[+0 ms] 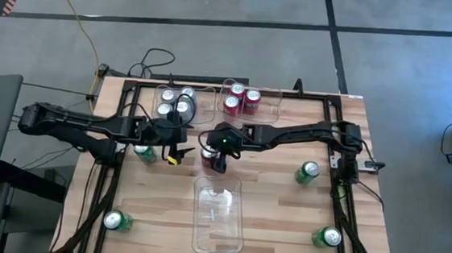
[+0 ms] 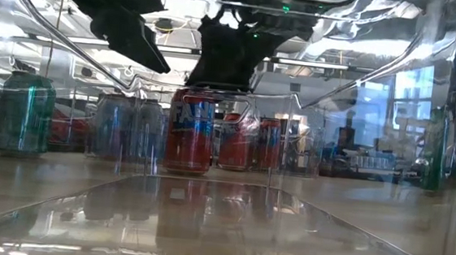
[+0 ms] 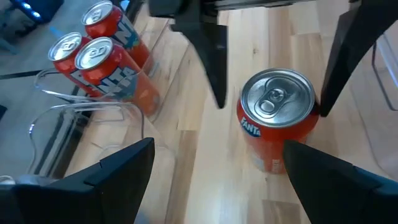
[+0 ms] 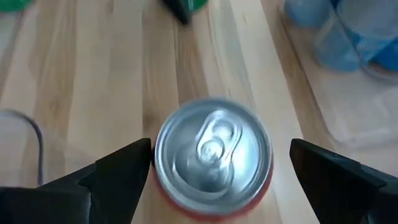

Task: Sort soda cans
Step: Put the red soda can into the top right transparent bin

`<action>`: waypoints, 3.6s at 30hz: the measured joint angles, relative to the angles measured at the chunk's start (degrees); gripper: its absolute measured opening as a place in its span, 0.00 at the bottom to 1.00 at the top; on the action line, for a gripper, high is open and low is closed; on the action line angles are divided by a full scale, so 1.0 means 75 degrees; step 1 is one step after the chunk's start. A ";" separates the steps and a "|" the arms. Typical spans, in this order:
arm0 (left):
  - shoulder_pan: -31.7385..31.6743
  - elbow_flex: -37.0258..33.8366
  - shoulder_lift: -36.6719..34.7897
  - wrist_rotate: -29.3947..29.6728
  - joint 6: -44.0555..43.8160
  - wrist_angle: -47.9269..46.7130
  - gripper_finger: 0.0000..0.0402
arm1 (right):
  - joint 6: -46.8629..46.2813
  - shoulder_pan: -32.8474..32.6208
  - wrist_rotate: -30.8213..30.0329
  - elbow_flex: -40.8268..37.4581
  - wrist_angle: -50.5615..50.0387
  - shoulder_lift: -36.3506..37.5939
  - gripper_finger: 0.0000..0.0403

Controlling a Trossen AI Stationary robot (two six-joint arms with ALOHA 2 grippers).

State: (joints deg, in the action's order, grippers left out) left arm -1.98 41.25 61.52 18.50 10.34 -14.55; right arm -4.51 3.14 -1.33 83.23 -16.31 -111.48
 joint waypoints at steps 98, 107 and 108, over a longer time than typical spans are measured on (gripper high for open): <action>-0.0006 0.0006 0.0000 0.0850 0.0138 0.0251 0.86 | -0.0506 0.1605 -0.1510 -0.0007 -0.2623 0.2715 0.70; -0.0006 0.0006 0.0000 0.0851 0.0135 0.0046 0.86 | -0.0338 0.2355 -0.1522 -0.0185 -0.2400 0.2329 0.70; -0.0006 0.0006 0.0000 0.0851 0.0138 0.0032 0.86 | -0.0338 0.2438 -0.1526 -0.0264 -0.2367 0.2357 0.70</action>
State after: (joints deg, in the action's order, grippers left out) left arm -2.02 41.30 61.52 24.88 11.38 -14.31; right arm -7.05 21.43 -12.78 81.25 -34.06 -93.80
